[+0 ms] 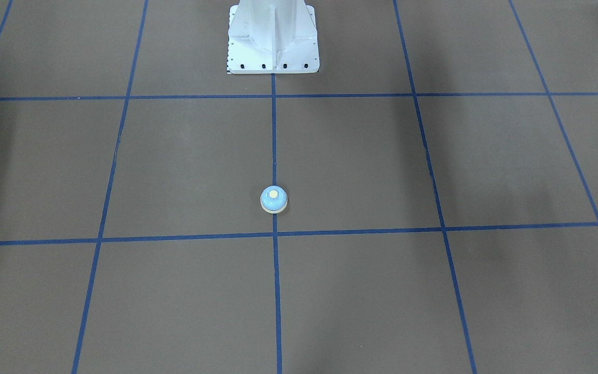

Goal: Place and press bell with both arms

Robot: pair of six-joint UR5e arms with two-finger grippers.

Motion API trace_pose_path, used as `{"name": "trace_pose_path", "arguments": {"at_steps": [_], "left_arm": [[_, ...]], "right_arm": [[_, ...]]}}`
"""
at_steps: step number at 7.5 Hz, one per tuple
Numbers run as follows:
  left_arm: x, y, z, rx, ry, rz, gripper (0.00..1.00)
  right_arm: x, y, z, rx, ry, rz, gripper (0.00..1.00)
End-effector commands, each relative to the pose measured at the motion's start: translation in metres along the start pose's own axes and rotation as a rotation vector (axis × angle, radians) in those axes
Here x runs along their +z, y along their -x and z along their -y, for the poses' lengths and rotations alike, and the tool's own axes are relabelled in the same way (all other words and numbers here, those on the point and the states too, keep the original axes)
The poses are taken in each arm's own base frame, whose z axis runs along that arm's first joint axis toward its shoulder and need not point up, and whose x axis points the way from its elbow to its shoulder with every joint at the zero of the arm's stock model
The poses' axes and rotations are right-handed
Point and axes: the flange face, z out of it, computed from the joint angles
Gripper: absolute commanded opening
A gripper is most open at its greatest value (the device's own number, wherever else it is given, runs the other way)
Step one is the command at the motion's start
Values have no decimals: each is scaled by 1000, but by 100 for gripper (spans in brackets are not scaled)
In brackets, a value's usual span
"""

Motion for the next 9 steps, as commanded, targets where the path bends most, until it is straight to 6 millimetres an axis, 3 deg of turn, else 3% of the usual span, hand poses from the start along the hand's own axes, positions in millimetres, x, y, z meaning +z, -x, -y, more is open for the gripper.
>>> {"name": "trace_pose_path", "arguments": {"at_steps": [1,3,9], "left_arm": [[1,1,0,0,1,0,100],[-9,-7,14,15,-21,6,100],[-7,-6,8,14,-17,4,100]], "right_arm": [[1,0,0,2,2,2,100],[2,-1,-3,4,4,2,100],[2,-1,-3,2,2,0,100]]}}
